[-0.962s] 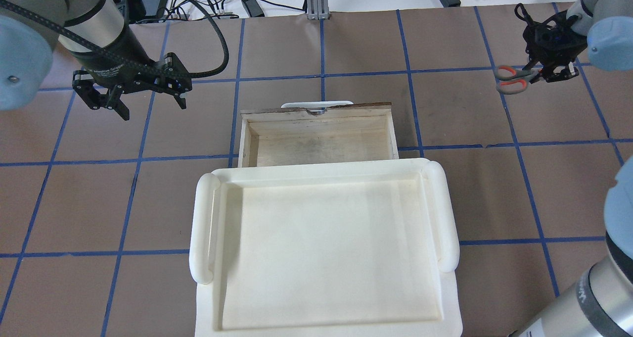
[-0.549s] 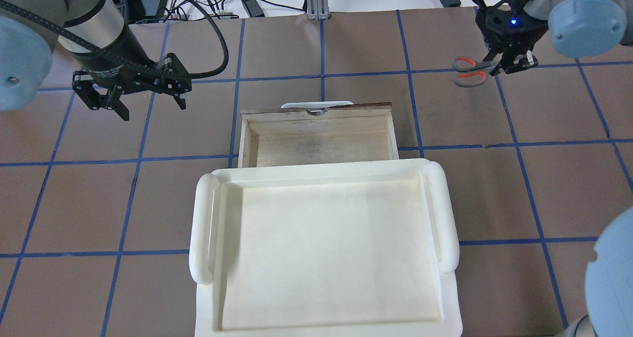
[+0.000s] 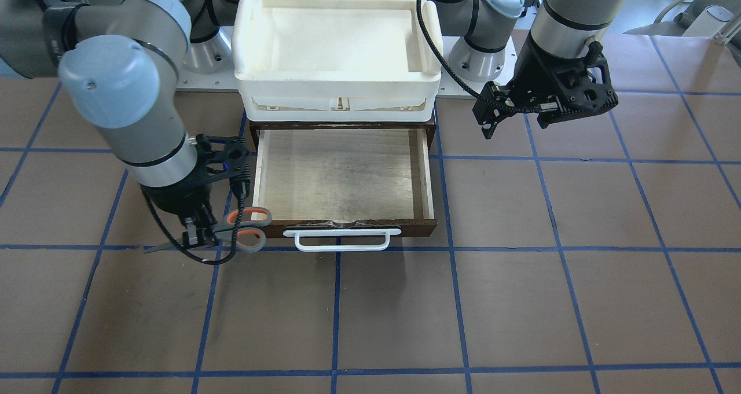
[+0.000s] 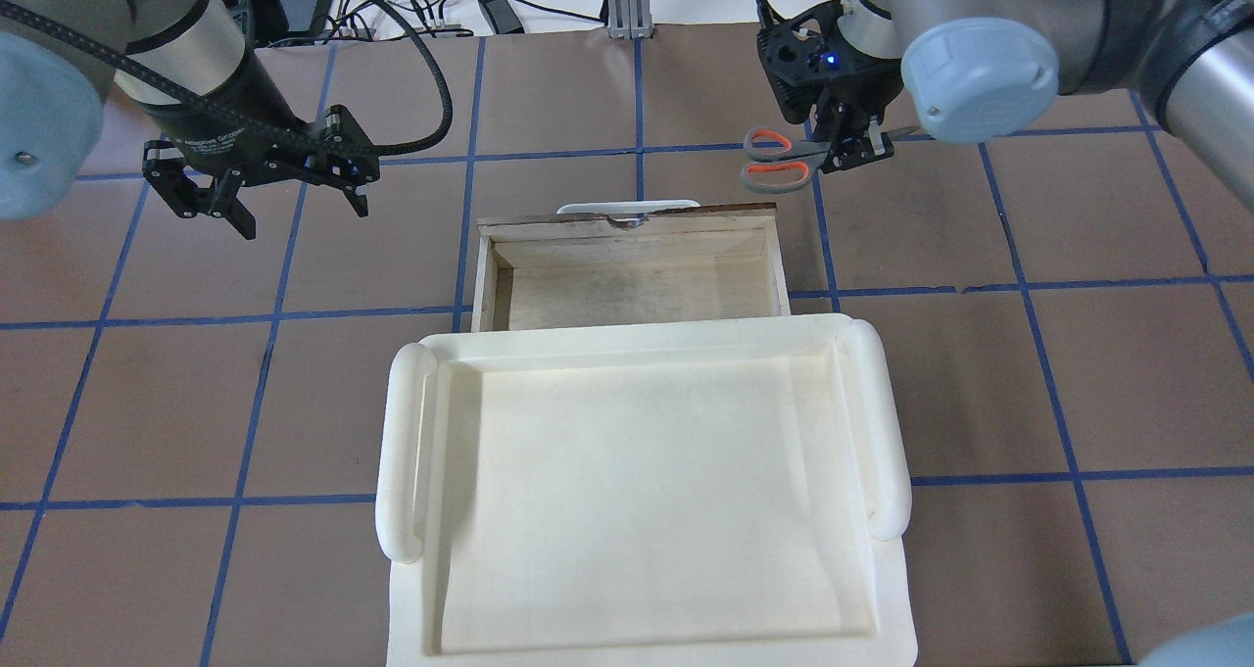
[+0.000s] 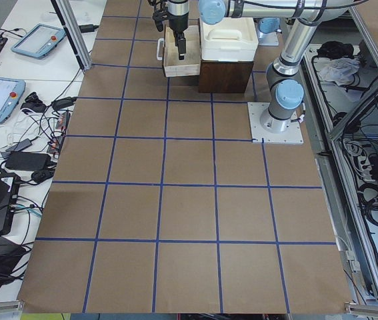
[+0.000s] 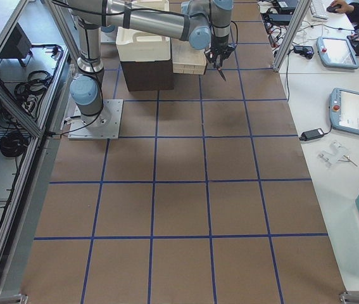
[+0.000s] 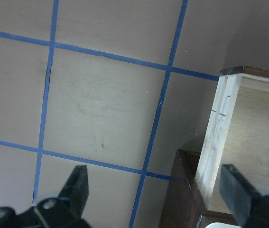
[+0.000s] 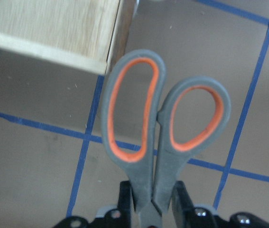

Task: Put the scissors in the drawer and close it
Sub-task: 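Carry the scissors with the right gripper over the open drawer and lower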

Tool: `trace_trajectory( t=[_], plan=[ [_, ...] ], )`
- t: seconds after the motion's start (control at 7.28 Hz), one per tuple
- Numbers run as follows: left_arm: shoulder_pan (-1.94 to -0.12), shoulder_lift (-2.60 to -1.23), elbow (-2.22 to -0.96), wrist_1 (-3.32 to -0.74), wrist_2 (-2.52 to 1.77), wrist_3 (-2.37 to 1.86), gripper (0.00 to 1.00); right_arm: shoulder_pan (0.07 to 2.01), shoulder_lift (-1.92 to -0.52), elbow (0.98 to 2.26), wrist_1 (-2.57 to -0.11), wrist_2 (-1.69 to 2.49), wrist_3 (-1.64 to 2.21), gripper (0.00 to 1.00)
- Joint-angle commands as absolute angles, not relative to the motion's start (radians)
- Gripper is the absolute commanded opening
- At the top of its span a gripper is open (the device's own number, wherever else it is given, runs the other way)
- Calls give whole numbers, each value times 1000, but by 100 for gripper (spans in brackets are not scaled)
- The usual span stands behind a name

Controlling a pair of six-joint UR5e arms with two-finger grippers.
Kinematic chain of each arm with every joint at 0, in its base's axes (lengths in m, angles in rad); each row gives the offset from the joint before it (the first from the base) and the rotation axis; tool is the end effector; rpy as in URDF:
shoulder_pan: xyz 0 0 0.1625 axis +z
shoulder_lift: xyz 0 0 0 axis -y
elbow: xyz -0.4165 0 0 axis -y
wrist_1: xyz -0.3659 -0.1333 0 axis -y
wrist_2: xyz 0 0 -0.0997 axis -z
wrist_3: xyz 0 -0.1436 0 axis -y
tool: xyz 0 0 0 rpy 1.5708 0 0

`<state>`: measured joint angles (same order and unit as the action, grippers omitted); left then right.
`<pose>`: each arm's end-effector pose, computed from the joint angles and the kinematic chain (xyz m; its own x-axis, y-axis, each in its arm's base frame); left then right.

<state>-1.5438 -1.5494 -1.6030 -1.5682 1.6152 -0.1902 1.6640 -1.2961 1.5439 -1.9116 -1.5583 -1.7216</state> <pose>-0.1146 -0.4587 0.4307 -0.9755 -0.2151 -0.0451 -0.2153 0.9765 -0.0003 0.1885 -0.5652 0.3399 0.2412 -0.9660 0.0937 -0.9703 -0.2421 0.0016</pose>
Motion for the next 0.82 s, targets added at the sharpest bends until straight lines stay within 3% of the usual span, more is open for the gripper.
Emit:
trace_trajectory(
  t=[0.0,0.69],
  plan=[
    [-1545,-1549,-1603,-1568,1615,-190,100,1780,-1324,1543,-1881,-1574,-1553,0],
    [-1545,-1549,-1603,-1569,1615,-190,100,1956,-1303,1552,-1881,-1597,-1358,0]
  ],
)
